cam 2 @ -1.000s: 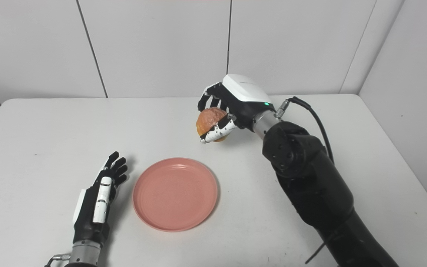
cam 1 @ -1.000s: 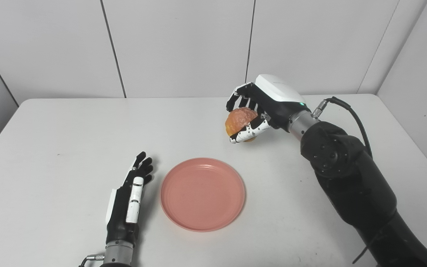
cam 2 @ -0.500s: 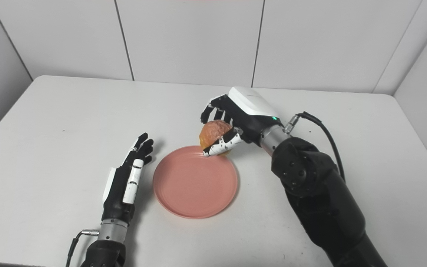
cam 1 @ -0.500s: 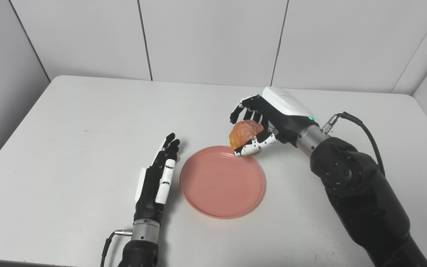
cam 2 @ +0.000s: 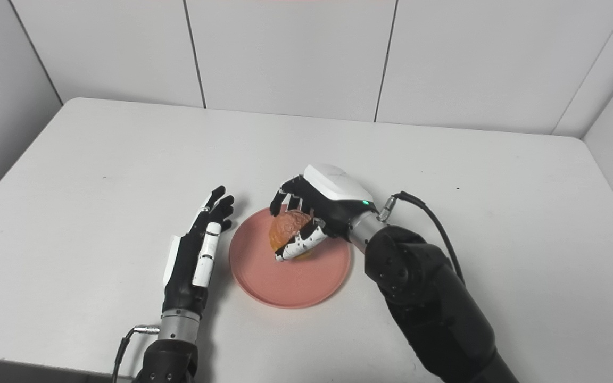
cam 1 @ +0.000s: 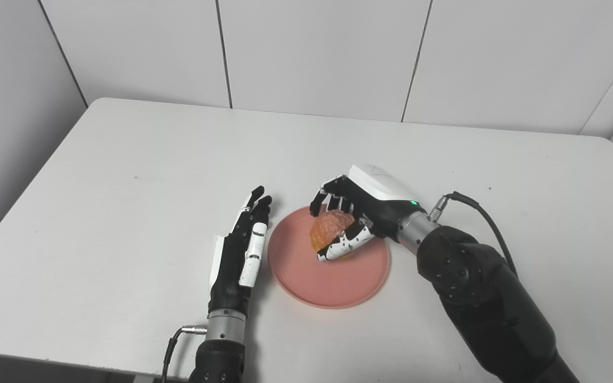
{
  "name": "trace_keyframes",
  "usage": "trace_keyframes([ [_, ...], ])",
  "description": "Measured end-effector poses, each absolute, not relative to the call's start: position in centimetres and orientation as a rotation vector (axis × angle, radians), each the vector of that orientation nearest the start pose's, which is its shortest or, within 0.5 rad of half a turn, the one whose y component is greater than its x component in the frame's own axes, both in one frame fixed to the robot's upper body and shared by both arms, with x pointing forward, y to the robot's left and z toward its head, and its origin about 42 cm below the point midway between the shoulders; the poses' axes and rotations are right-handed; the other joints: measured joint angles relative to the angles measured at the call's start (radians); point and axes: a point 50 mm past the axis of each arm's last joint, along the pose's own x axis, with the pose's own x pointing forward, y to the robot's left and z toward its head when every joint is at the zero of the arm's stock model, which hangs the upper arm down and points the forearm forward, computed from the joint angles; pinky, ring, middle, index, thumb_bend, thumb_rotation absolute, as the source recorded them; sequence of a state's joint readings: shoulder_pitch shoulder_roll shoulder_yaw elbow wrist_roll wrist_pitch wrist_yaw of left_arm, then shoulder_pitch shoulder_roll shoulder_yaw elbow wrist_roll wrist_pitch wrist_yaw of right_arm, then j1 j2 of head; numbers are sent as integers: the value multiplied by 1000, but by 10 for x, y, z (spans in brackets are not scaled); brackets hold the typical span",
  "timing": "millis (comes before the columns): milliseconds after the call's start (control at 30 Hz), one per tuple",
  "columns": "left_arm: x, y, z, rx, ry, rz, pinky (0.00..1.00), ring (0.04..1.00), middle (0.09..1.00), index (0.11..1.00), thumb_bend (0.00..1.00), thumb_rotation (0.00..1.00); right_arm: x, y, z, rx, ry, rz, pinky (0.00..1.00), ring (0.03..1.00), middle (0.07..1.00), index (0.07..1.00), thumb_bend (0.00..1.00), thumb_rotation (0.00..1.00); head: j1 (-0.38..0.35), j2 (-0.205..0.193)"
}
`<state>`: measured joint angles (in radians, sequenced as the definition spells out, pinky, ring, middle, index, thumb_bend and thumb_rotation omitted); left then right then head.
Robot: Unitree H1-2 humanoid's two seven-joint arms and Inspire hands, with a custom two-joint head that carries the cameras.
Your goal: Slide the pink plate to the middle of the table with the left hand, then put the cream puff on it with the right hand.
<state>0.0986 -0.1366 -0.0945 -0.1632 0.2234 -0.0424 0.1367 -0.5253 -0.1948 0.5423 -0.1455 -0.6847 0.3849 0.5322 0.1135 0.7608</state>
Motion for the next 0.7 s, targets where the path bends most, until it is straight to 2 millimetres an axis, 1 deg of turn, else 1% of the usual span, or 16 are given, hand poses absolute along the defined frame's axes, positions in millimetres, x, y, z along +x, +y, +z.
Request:
trace_keyframes([
  [100, 253, 154, 125, 62, -128, 96, 879, 892, 883, 877, 483, 1000, 369, -85, 227, -1080, -165, 713, 305, 385, 420, 530, 521, 0, 0, 0],
  [300, 252, 154, 125, 63, -127, 98, 885, 894, 884, 876, 490, 1000, 372, -75, 215, -1079, -139, 721, 276, 361, 419, 532, 520, 0, 6, 6],
  [500, 252, 154, 125, 63, -126, 97, 890, 892, 882, 875, 481, 1000, 376, -73, 203, -1091, -120, 719, 259, 347, 414, 532, 520, 0, 8, 9],
  [600, 252, 154, 125, 65, -123, 97, 886, 891, 882, 875, 478, 1000, 375, -73, 201, -1096, -138, 709, 236, 328, 410, 534, 519, 0, 9, 11],
  [700, 252, 154, 125, 65, -121, 97, 884, 889, 881, 874, 480, 1000, 374, -73, 199, -1101, -145, 700, 241, 335, 412, 535, 519, 0, 9, 11],
])
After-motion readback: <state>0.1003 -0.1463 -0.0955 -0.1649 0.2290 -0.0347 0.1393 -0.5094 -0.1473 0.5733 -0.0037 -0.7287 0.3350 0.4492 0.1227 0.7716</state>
